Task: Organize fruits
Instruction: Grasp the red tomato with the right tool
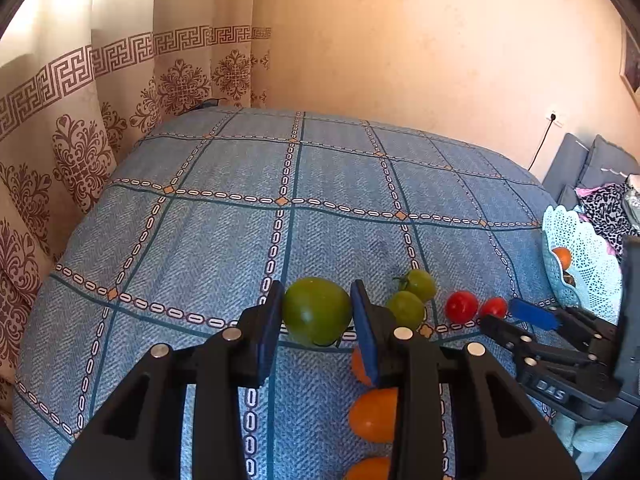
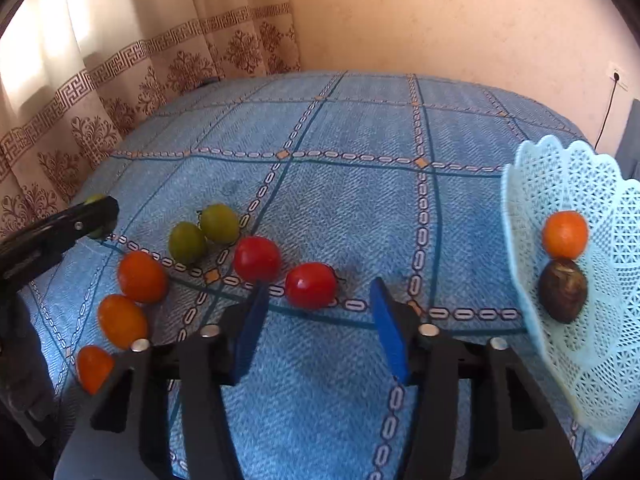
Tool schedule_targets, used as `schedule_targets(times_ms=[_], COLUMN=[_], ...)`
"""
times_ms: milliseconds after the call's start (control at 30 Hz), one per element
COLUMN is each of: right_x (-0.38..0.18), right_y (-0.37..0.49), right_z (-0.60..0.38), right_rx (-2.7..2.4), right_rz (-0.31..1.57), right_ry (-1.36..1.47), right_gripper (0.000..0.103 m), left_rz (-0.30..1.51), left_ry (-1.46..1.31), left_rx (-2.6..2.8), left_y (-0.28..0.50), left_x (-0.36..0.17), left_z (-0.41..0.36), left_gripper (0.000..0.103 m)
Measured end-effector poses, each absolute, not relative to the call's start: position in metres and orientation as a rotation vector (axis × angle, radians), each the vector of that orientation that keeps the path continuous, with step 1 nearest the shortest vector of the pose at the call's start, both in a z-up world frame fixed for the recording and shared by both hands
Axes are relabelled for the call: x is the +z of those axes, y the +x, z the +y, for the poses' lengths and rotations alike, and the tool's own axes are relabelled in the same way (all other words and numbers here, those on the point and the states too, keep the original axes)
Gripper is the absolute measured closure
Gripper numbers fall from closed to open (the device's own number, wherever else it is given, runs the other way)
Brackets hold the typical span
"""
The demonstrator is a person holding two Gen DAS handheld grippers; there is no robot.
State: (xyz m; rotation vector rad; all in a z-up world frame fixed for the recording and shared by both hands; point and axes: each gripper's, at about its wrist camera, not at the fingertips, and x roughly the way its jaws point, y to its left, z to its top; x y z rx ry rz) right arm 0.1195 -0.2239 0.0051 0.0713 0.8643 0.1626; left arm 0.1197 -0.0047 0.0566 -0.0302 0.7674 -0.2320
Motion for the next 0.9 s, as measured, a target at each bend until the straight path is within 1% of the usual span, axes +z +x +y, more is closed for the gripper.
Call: schedule_targets(times_ms=[133, 200, 267, 467, 900], right_x=[0.002, 0.001, 0.001, 0.007, 0.04], right_y=[0.125, 0.126, 0.126, 0.115, 0.079], right_z=[-0.219, -0.219, -0.219, -0.223, -0.235], right_rx=[0.158, 0.15, 0.151, 0.154, 0.162], right_rz=[0.86, 0.859, 0.857, 0.843, 0.756], right_ry=[0.052, 0.047, 0.048, 0.077, 0.124], right_gripper=[0.061, 0.07, 0.072, 0.072, 0.072], left_rz=[0.773, 0.775, 0.776, 0.774, 0.748], left_ry=[-0.03, -0.03, -0.029, -0.026, 0.0], left_rx=[-0.238, -0.239, -0.241, -0.243, -0.247], left_y=[0.12, 0.12, 0.12, 0.119, 0.105], left_x=[0.054, 0.053, 0.053, 0.053, 0.063], left_z=[-0.004, -0.004, -0.005, -0.006, -0.019], left_gripper=[0.068, 0.069, 0.068, 0.069, 0.069])
